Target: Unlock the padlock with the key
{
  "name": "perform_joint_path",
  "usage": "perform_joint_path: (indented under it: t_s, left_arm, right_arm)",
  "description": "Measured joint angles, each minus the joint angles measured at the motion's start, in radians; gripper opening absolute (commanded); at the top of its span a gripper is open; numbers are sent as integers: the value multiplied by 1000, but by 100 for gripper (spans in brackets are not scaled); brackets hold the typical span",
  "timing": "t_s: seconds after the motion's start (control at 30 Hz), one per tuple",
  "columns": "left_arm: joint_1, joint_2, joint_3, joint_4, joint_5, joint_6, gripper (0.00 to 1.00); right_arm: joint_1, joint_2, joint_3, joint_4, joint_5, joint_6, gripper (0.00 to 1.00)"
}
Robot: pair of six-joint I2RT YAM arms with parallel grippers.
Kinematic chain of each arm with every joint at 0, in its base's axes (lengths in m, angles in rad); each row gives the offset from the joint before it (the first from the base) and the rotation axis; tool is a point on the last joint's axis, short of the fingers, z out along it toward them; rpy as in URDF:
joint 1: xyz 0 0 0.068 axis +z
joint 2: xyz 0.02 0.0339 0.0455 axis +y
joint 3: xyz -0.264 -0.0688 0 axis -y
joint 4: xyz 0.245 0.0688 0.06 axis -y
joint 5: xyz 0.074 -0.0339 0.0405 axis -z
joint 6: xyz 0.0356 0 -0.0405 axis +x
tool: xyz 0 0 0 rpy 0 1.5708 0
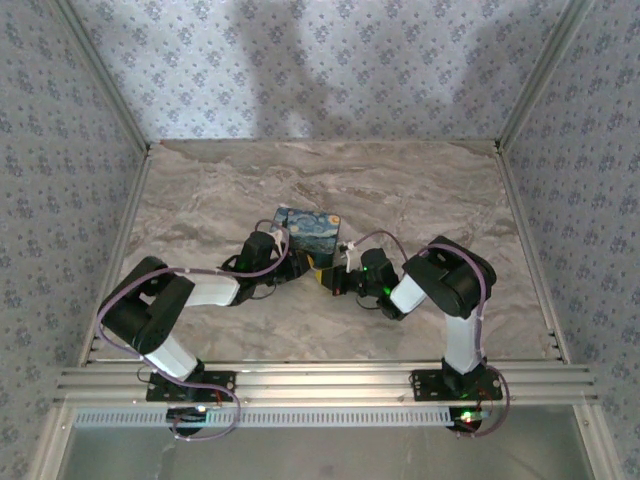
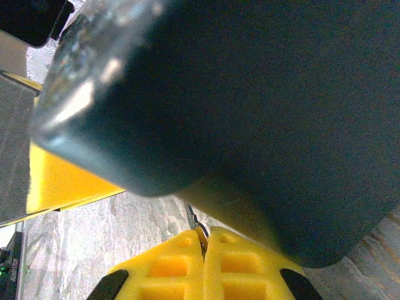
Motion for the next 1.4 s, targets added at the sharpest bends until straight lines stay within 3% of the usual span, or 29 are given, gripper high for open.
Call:
perform_joint_path:
  t_s: [1.4]
  left_arm:
    - [-7, 8, 15, -1, -3, 0, 21]
  right_arm:
    - [-16, 0, -27, 67, -19, 3, 1]
